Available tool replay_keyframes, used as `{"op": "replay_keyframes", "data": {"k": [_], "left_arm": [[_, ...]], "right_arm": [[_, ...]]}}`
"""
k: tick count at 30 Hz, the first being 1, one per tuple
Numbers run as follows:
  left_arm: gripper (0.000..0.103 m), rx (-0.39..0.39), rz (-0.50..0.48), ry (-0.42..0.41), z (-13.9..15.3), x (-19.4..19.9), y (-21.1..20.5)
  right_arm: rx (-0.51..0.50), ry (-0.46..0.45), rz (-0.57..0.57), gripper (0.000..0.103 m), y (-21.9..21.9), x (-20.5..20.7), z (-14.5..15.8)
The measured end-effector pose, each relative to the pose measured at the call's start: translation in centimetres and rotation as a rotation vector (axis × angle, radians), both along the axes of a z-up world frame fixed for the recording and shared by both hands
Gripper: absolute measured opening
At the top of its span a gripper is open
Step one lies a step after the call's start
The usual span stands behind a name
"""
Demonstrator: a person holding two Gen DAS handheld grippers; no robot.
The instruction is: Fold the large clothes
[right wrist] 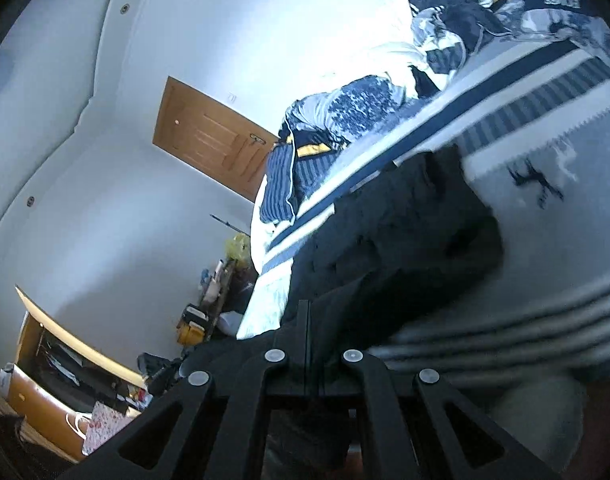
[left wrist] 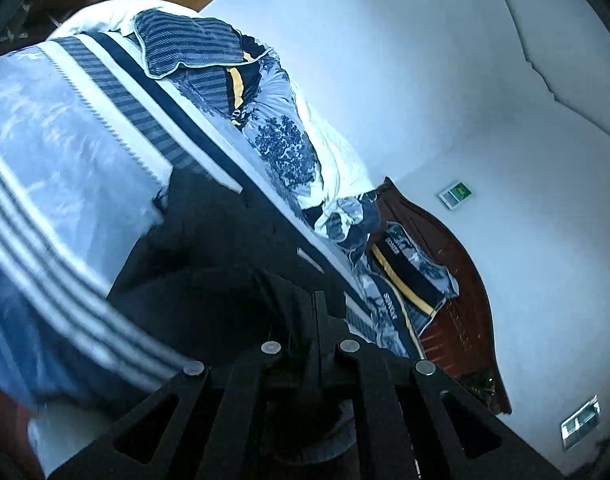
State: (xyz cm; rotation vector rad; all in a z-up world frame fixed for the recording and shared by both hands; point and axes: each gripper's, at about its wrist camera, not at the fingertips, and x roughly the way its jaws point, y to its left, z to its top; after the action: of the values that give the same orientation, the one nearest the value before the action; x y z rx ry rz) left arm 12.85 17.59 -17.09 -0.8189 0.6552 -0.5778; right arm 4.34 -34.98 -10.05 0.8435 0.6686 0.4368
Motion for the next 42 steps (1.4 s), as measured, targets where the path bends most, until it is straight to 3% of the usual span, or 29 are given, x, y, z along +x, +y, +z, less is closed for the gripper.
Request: {"op": "replay_keyframes", "data": {"k": [4, 9, 12, 18, 22, 27, 30, 32, 33, 34, 35, 36, 37, 39, 42], "left_arm": [[0.002, 0.039, 0.000, 0.010, 1.3, 7.5, -1.5], [0.002, 0.099, 0.001, 0.194, -0.7, 18.9, -4.5], [0.002, 0.167, -0.001, 0.286, -3.3, 25.5, -6.3], [0.005, 0.221, -0.001, 0.355, -8.5, 32.0, -7.9], [0.007, 0.251, -0.009, 0.443, -12.9, 35.0, -8.8], [0.008, 0.172, -0.023, 0.473, -14.6, 36.2, -8.1], [0.021, 0.132, -0.049, 0.502, -13.8, 36.0, -7.4], [0.050, 0.155, -0.031, 0.486, -12.3, 35.6, -6.6], [0.072, 0.163, -0.017, 0.474, -11.5, 35.2, -6.1], [0.081, 0.177, 0.020, 0.446, -10.3, 34.6, -5.5], [0.081, 0.186, 0.043, 0.427, -9.4, 34.1, -5.0], [0.081, 0.189, 0.051, 0.414, -8.9, 33.7, -4.8], [0.081, 0.187, 0.047, 0.400, -8.3, 33.3, -4.5], [0.081, 0.207, 0.059, 0.388, -7.8, 32.3, -4.4], [0.081, 0.361, 0.063, 0.354, -7.4, 30.9, -5.7]], "right_arm": [[0.016, 0.014, 0.009, 0.002, -1.3, 8.4, 0.9], [-0.005, 0.146, 0.014, 0.002, -3.3, 20.4, -0.2], [-0.040, 0.248, 0.003, 0.002, -4.0, 27.3, -2.9], [-0.062, 0.425, -0.023, 0.002, -6.0, 37.0, -9.7], [-0.083, 0.523, -0.054, 0.002, -6.5, 40.4, -14.3], [-0.072, 0.568, -0.070, 0.005, -6.6, 42.3, -17.7], [-0.038, 0.589, -0.083, 0.005, -7.3, 42.2, -18.4], [-0.038, 0.560, -0.091, 0.008, -7.5, 41.7, -17.5], [-0.038, 0.544, -0.092, 0.012, -7.7, 41.4, -17.0], [-0.037, 0.510, -0.088, 0.024, -7.7, 41.0, -16.1], [-0.034, 0.491, -0.084, 0.034, -7.7, 40.7, -15.5], [-0.029, 0.473, -0.090, 0.065, -7.7, 40.2, -14.8], [-0.029, 0.452, -0.103, 0.082, -7.7, 39.8, -14.1], [-0.045, 0.395, -0.103, 0.082, -7.7, 38.5, -12.5], [-0.103, 0.320, -0.083, 0.082, -7.3, 35.8, -10.6]]}}
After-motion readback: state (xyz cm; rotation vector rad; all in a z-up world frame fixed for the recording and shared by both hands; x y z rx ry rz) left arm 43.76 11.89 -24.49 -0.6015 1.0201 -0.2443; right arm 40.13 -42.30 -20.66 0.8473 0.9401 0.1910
